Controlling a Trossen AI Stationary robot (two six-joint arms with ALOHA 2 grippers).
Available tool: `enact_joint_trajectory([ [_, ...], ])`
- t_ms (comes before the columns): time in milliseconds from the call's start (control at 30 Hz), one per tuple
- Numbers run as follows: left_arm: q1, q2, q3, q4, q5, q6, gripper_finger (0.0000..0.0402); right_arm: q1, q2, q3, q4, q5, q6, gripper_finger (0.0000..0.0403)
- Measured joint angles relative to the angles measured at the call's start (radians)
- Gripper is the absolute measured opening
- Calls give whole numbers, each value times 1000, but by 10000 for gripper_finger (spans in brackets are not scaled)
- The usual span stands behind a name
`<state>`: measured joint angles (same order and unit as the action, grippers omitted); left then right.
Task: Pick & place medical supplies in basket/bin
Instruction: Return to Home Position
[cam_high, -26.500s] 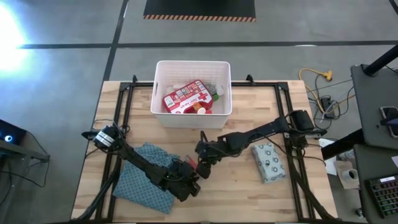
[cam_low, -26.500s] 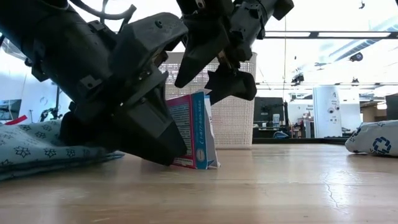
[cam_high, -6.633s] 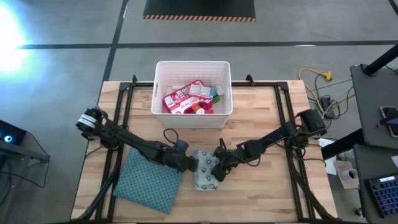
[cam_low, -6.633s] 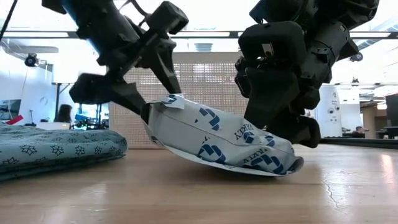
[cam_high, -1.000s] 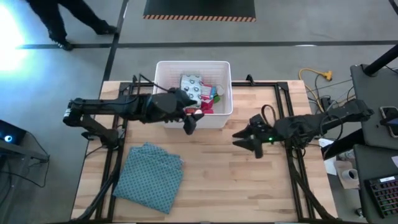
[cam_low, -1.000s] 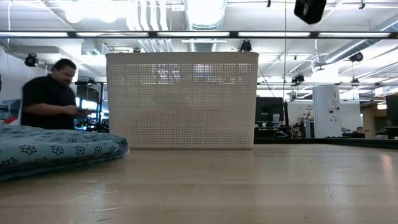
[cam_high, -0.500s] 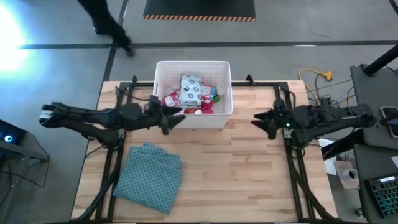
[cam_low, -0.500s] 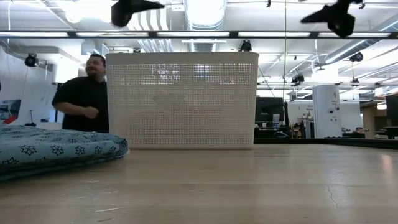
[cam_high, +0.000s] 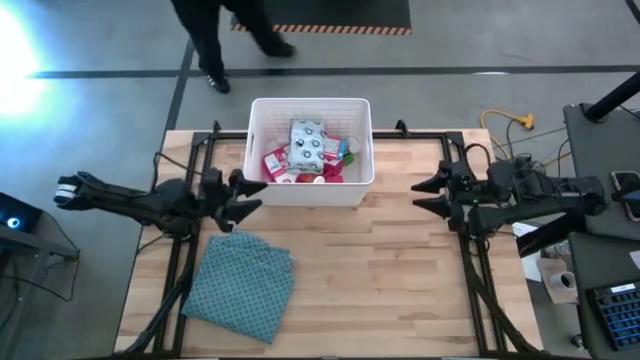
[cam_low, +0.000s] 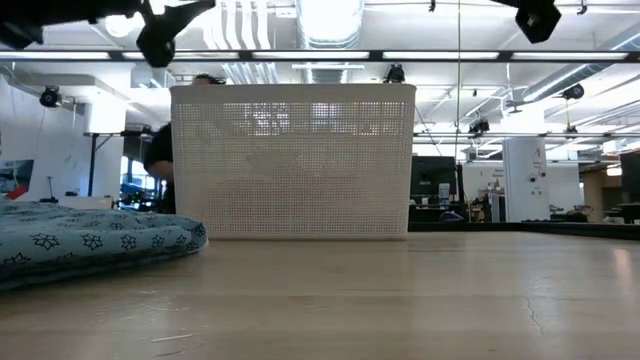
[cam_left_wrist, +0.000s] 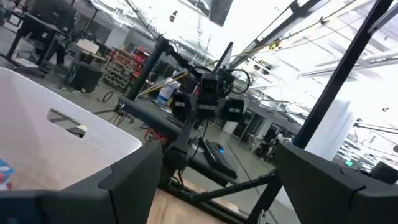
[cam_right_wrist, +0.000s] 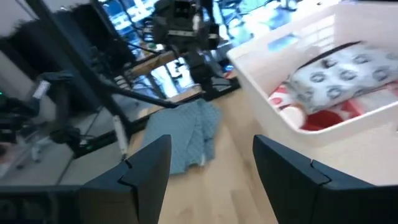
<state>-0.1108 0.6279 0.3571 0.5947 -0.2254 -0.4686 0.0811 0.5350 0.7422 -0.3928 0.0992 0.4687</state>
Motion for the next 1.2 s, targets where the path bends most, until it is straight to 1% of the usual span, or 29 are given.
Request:
enact_joint_trajectory([
  [67, 0, -30, -31, 3, 0, 0, 293, -25, -10, -53, 90, -71, 24, 219],
  [167, 8, -81, -80, 2, 2, -5, 293, -56, -12, -177, 378, -212, 44, 219],
  [200, 14, -100, -99, 2, 12, -12, 293, -66, -12, -222, 478, -244, 58, 219],
  [267, 27, -148, -134, 0, 41, -15, 293, -83, -9, -304, 672, -271, 79, 219],
  [333, 39, -208, -167, 1, 68, -18, 293, -95, -9, -371, 804, -268, 75, 219],
  [400, 51, -278, -202, 7, 99, -22, 293, -116, -24, -418, 829, -255, 70, 219],
  [467, 60, -351, -245, 6, 123, -28, 293, -135, -57, -452, 808, -248, 86, 219],
  [500, 62, -386, -269, 6, 127, -40, 293, -145, -70, -467, 807, -232, 103, 219],
  [600, 68, -508, -343, 15, 130, -84, 293, -169, -113, -510, 782, -228, 117, 219],
  [700, 68, -625, -322, -204, 130, -92, 293, -194, -160, -540, 789, -216, 98, 219],
  [767, 78, -625, -306, -293, 124, -91, 293, -209, -199, -557, 792, -206, 73, 219],
  [800, 81, -624, -301, -311, 122, -92, 293, -218, -218, -564, 792, -206, 58, 219],
  [867, 84, -612, -288, -295, 124, -92, 293, -232, -254, -576, 793, -209, 34, 219],
  [967, 98, -589, -307, -306, 121, -105, 293, -252, -326, -608, 797, -220, 5, 219],
  [1200, 135, -599, -345, -314, 122, -116, 293, -269, -510, -734, 832, -242, 36, 219],
])
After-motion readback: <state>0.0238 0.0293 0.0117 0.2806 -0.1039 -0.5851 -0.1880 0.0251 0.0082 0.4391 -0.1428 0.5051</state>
